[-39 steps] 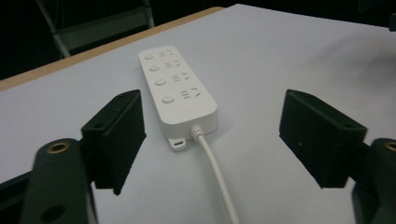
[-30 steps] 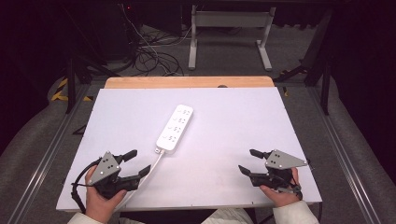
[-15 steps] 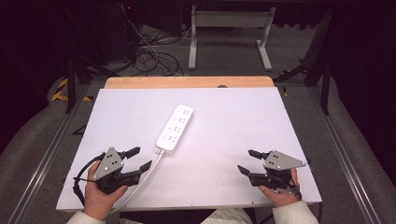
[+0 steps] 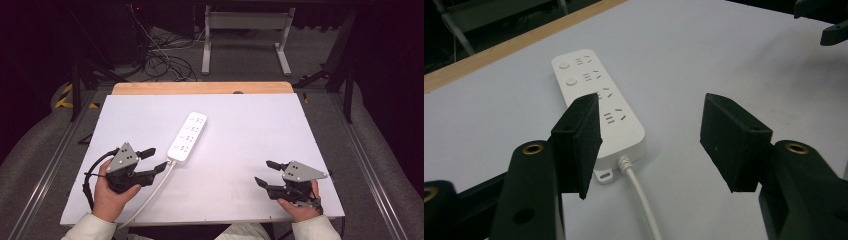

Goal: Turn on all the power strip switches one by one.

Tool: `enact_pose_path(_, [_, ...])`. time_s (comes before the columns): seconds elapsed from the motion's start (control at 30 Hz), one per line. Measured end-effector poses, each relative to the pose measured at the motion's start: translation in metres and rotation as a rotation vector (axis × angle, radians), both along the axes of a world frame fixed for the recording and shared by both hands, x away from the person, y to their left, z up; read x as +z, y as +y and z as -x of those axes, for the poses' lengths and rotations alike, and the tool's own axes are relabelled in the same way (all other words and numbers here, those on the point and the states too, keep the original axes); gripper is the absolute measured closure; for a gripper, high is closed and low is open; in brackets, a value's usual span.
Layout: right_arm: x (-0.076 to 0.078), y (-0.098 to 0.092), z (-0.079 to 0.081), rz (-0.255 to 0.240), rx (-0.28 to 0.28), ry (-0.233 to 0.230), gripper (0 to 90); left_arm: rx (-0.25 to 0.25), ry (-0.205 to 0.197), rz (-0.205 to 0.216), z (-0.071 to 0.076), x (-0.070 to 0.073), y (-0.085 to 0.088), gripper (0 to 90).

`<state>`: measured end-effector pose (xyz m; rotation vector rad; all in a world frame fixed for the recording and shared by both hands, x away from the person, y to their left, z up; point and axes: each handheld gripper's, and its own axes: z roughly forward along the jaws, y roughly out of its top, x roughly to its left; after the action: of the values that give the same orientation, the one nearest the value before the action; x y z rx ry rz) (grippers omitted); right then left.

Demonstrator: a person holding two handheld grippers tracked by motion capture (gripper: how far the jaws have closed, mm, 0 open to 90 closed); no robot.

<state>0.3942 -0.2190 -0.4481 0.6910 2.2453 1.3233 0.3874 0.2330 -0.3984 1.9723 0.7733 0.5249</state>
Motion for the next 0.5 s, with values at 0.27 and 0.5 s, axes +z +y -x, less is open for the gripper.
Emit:
enact_pose_path(0.27, [-0.001, 0.0, -0.001, 0.001, -0.002, 0.006, 35.3, -0.012, 0.012, -0.007, -0.007, 0.004, -0.004, 43.7])
enact_pose_path(0.5, [-0.001, 0.002, 0.0, 0.007, 0.001, 0.005, 35.3, 0.002, 0.079, 0.003, -0.022, 0.004, -0.009, 51.9])
